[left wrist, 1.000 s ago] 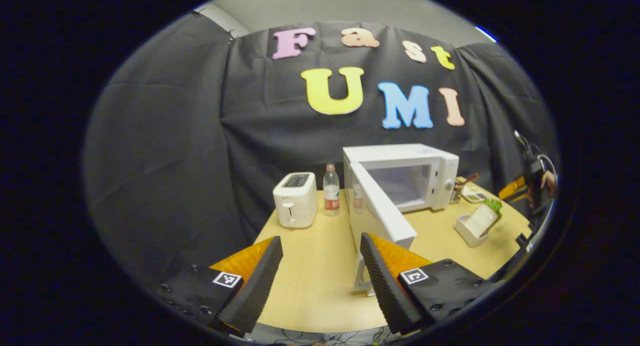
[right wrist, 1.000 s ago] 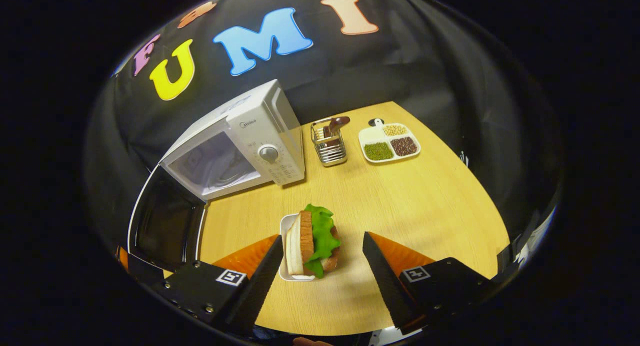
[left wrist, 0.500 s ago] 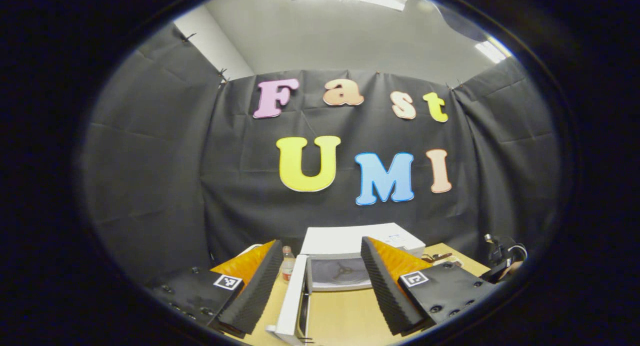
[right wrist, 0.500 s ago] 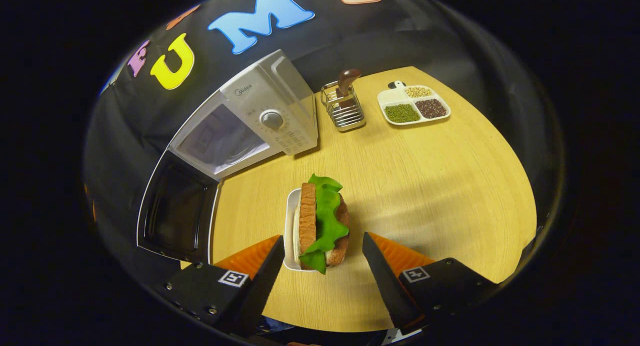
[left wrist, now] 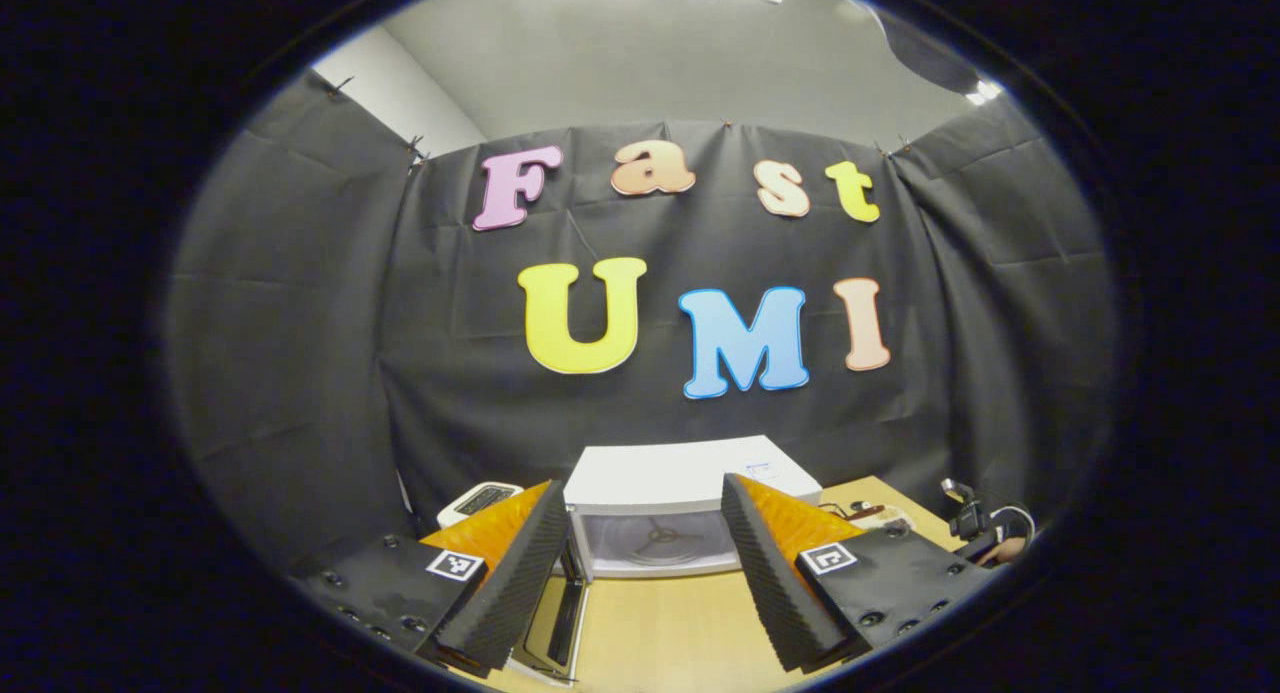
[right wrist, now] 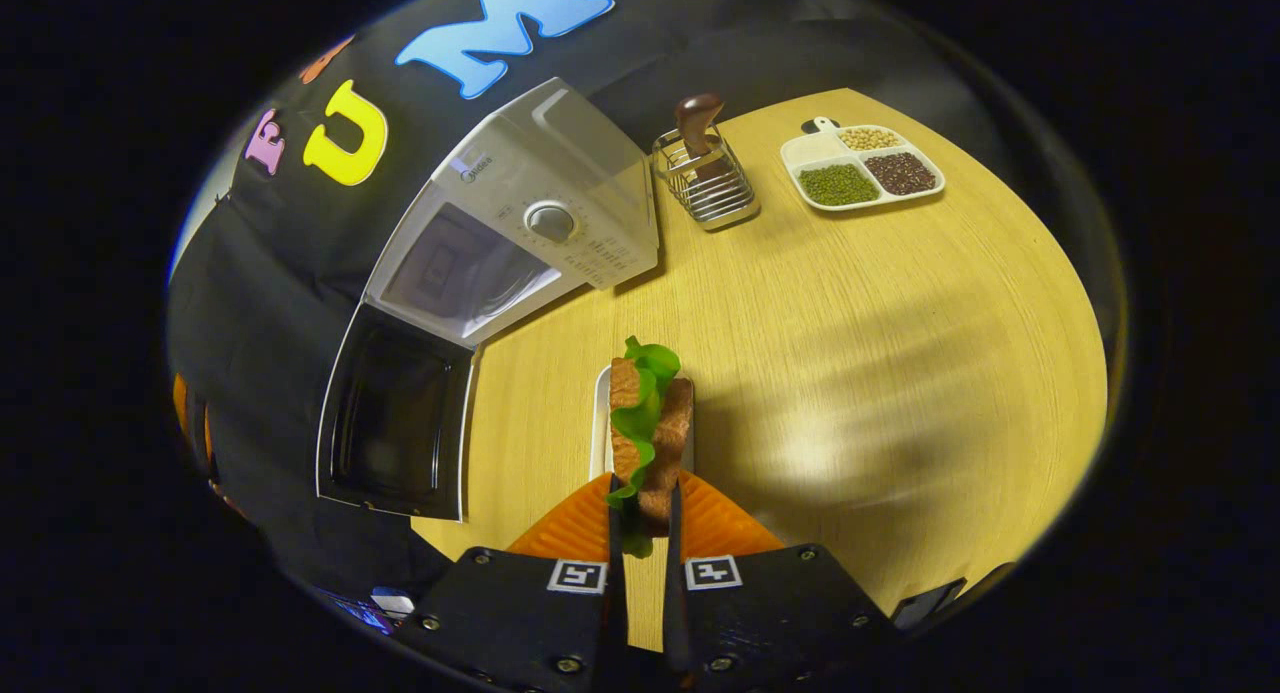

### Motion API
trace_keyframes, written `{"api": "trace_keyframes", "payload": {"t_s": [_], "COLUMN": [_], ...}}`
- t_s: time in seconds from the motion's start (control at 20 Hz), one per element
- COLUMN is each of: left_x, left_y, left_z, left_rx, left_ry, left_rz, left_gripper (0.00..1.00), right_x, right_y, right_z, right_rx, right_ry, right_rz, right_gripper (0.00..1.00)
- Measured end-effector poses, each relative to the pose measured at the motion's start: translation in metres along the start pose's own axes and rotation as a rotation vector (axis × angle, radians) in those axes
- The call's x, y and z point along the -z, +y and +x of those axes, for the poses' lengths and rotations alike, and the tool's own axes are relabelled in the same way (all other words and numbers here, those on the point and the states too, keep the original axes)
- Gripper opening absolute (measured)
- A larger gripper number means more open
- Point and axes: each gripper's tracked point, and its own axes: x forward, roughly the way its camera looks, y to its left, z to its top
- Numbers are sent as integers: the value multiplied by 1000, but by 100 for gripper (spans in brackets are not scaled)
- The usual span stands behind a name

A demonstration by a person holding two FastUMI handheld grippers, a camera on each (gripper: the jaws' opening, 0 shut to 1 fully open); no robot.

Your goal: Open the microwave oven with the left hand, put the food in, and close the microwave oven.

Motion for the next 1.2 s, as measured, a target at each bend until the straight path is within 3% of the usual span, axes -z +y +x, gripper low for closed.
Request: {"api": "trace_keyframes", "payload": {"t_s": [0.15, 0.35, 0.9, 1.2], "left_x": [-2, -18, -50, -46], "left_y": [-3, 3, 72, 107], "left_z": [-5, -7, -11, -18], "left_rx": [0, 12, 103, 170], "left_ry": [5, -36, -118, -138], "left_rz": [24, -8, -64, -98], "left_gripper": [99, 99, 98, 99], "right_x": [-7, -15, -34, -40], "right_y": [9, 45, 181, 229], "right_z": [-8, -24, -49, -26], "right_rx": [-36, -142, -458, -535], "right_ry": [-20, -64, -301, -397], "right_rz": [24, 67, 247, 393], "right_gripper": [14, 14, 14, 14]}}
